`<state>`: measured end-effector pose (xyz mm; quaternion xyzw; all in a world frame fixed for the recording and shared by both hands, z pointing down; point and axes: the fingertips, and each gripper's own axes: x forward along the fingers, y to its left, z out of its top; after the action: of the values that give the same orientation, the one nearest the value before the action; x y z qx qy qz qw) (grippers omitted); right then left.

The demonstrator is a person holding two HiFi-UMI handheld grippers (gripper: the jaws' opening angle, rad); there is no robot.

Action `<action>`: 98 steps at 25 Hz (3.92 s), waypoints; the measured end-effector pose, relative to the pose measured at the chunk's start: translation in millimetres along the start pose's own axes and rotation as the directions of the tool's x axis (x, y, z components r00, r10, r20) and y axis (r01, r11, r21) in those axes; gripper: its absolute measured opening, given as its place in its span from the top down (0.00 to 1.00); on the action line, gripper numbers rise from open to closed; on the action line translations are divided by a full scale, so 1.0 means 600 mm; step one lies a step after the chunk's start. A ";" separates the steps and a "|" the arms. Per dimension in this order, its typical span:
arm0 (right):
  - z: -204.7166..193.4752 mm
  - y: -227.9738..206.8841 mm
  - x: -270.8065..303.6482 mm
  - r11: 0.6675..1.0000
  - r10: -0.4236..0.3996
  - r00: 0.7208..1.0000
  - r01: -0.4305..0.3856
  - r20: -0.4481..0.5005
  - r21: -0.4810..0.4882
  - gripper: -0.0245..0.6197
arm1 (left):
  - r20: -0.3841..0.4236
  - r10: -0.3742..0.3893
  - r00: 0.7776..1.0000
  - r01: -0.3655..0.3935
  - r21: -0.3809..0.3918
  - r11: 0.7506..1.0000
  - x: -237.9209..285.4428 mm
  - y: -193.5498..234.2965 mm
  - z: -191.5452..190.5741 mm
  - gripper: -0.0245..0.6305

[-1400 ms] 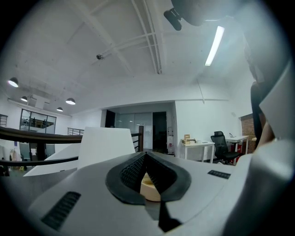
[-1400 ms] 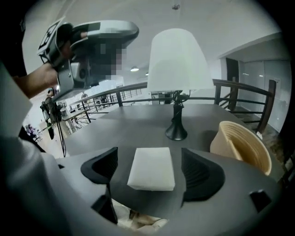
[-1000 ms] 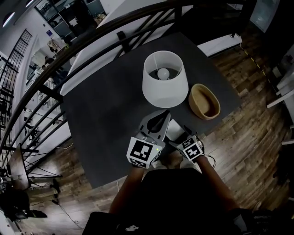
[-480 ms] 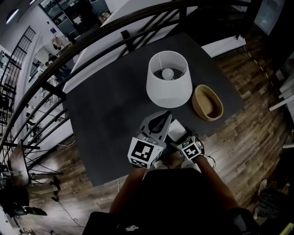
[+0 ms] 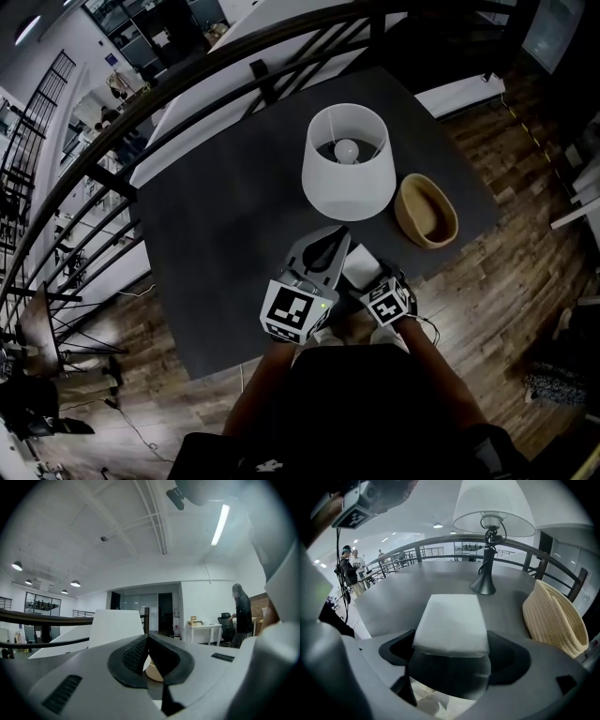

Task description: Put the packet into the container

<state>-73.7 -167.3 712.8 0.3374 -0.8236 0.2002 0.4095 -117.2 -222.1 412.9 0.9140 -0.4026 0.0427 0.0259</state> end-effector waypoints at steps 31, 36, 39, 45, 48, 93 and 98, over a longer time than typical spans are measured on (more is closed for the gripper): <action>0.050 -0.066 -0.070 0.998 -0.046 0.999 0.045 0.025 0.040 0.33 | 0.011 -0.016 1.000 0.016 0.001 1.000 0.022 -0.009 0.002 0.95; 0.068 -0.095 -0.105 0.995 -0.077 0.996 0.074 0.043 0.064 0.33 | 0.016 -0.026 1.000 0.026 -0.006 1.000 0.027 -0.019 0.002 0.95; 0.076 -0.125 -0.124 0.992 -0.103 0.993 0.099 0.056 0.073 0.33 | 0.023 -0.033 0.999 0.033 -0.005 0.999 0.039 -0.029 0.003 0.95; 0.091 -0.171 -0.155 0.989 -0.138 0.988 0.133 0.074 0.067 0.33 | 0.037 -0.038 0.999 0.039 -0.021 0.999 0.054 -0.040 0.010 0.95; 0.093 -0.193 -0.164 0.987 -0.151 0.986 0.146 0.074 0.070 0.33 | 0.042 -0.034 0.999 0.035 -0.015 0.999 0.062 -0.045 0.013 0.95; 0.042 -0.390 -0.117 0.980 -0.132 0.990 0.138 -0.049 0.141 0.33 | -0.022 0.026 0.999 -0.024 0.056 0.998 0.125 -0.044 0.007 0.95; 0.041 -0.394 -0.111 0.981 -0.130 0.990 0.136 -0.055 0.139 0.33 | -0.022 0.032 0.999 -0.030 0.062 0.998 0.121 -0.039 0.010 0.95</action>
<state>112.1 -319.6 657.1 0.4154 -0.7732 0.2385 0.4155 -51.0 -260.1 414.0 0.9075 -0.4149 0.0659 0.0014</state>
